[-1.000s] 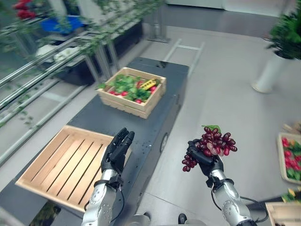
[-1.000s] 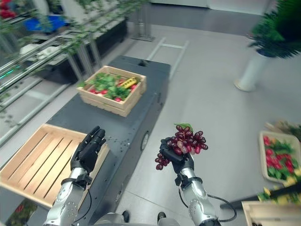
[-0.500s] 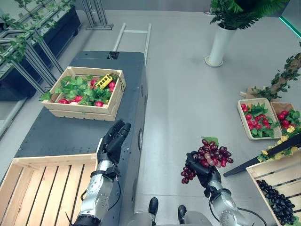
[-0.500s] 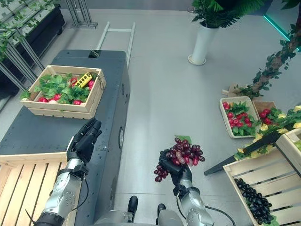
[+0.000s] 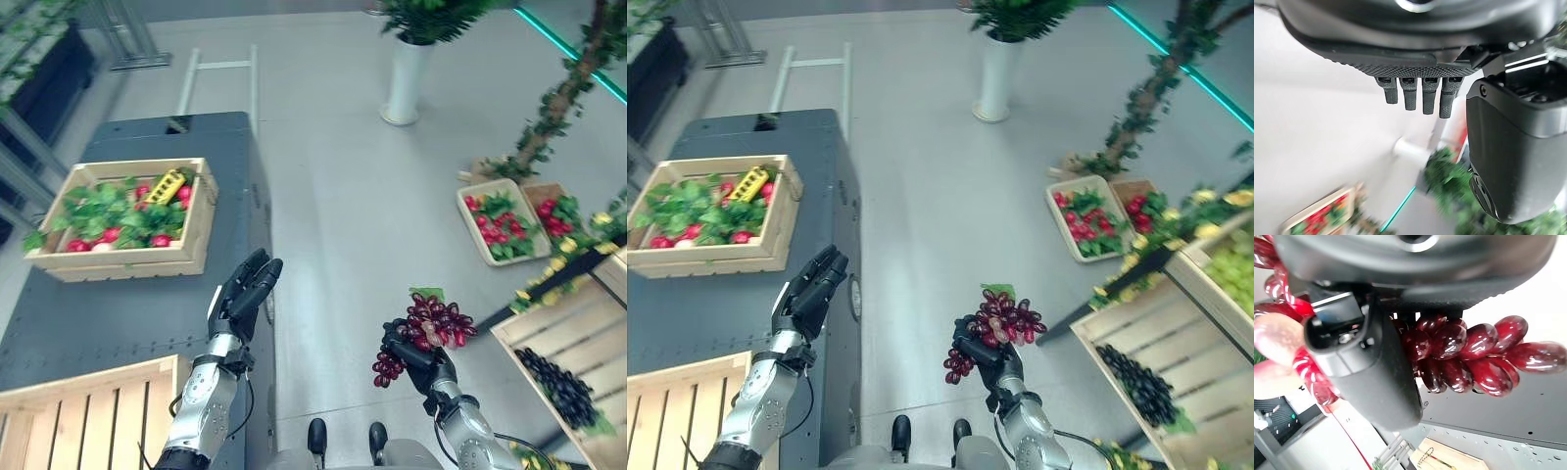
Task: Pick up the fruits from the basket on one side to the basket on the other side
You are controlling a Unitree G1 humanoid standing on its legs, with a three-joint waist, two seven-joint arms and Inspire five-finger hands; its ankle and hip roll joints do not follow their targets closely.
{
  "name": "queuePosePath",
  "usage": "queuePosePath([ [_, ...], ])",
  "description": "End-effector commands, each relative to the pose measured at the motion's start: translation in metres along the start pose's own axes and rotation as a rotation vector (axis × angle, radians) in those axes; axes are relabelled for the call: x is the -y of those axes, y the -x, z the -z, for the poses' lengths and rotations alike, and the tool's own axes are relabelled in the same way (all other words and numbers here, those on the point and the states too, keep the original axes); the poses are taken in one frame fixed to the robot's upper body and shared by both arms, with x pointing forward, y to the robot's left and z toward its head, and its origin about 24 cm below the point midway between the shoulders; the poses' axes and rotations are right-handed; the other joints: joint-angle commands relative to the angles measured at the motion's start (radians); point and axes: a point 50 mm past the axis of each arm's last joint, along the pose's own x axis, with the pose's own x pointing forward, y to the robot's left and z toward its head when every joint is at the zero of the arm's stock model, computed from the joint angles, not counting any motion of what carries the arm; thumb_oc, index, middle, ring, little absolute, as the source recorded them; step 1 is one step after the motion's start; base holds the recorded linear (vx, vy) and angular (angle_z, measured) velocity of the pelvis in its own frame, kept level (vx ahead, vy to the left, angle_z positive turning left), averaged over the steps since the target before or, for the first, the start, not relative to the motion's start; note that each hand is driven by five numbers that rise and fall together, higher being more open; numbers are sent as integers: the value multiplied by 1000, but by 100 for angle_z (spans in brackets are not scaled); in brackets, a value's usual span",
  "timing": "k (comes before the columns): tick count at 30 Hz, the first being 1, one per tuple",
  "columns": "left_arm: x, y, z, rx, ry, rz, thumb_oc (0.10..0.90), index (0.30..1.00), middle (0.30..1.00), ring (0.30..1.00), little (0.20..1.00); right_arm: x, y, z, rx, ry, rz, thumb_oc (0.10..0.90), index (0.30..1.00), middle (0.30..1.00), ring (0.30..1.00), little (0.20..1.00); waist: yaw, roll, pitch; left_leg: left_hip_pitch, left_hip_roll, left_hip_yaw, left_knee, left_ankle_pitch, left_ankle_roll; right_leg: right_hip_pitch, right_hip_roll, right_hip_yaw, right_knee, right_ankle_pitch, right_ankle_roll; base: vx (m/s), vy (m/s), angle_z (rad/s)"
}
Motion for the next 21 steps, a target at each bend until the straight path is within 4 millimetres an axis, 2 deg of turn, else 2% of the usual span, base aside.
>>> queuePosePath([
  [1, 1, -4, -40, 227, 80, 9, 800, 900, 900, 900, 900, -27, -6, -13, 71, 43, -209, 400, 300, 300, 300, 300, 37, -25, -51, -64, -82, -6, 89, -141, -15, 180, -90, -99, -33, -59, 60, -31, -88, -84],
  [2, 0, -3, -40, 234, 90, -6, 800, 900, 900, 900, 900, -28, -7, -12, 63, 50, -219, 400, 300, 300, 300, 300, 46, -27, -51, -71, -76, 15, 96, -141, -22, 205, -95, -123, -74, -65, 53, -77, -188, -125],
  [3, -3, -1, -39, 244, 134, -34, 800, 900, 900, 900, 900, -30, -9, -8, 47, 69, -238, 400, 300, 300, 300, 300, 80, -33, -53, -90, -65, 66, 112, -140, -42, 266, -104, -196, -209, -52, 49, -79, -198, -155],
  [4, -2, -1, -35, 223, 164, -49, 800, 900, 900, 900, 900, -29, -11, -9, 45, 75, -216, 400, 300, 300, 300, 300, 87, -32, -54, -96, -60, 64, 112, -131, -53, 272, -97, -178, -249, -34, 50, -90, -245, -206],
  [5, 3, -4, -32, 197, 222, -60, 800, 900, 900, 900, 900, -29, -14, -14, 54, 71, -192, 400, 300, 300, 300, 300, 75, -30, -47, -109, -54, 44, 123, -123, -63, 263, -83, -130, -265, -30, 45, -42, -177, -179],
  [9, 20, -10, -30, 204, 190, -2, 800, 900, 900, 900, 900, -29, -14, -16, 62, 101, -192, 400, 300, 300, 300, 300, 51, -28, -39, -106, -46, 45, 106, -105, -73, 279, -77, -127, -307, -12, 33, -32, -115, -65],
  [16, 25, -15, -38, 242, 194, -3, 800, 900, 900, 900, 900, -9, -7, -6, 25, 58, -96, 400, 300, 300, 300, 300, 8, -12, -57, -61, -49, 36, 62, -93, -80, 266, -61, -105, -329, 1, 23, -3, -70, -5],
  [19, 25, -15, -34, 214, 179, -1, 800, 900, 900, 900, 900, -8, -7, -9, 55, 47, -74, 400, 300, 300, 300, 300, -4, -10, -59, -62, -45, 33, 95, -111, -79, 252, -52, -94, -315, -10, 9, -5, -98, 0],
  [21, 24, -13, -32, 207, 179, -7, 800, 900, 900, 900, 900, -8, -7, -13, 66, 53, -73, 400, 300, 300, 300, 300, -8, -17, -54, -78, -37, 41, 188, -154, -75, 236, -56, -91, -301, -14, -7, -15, -104, -3],
])
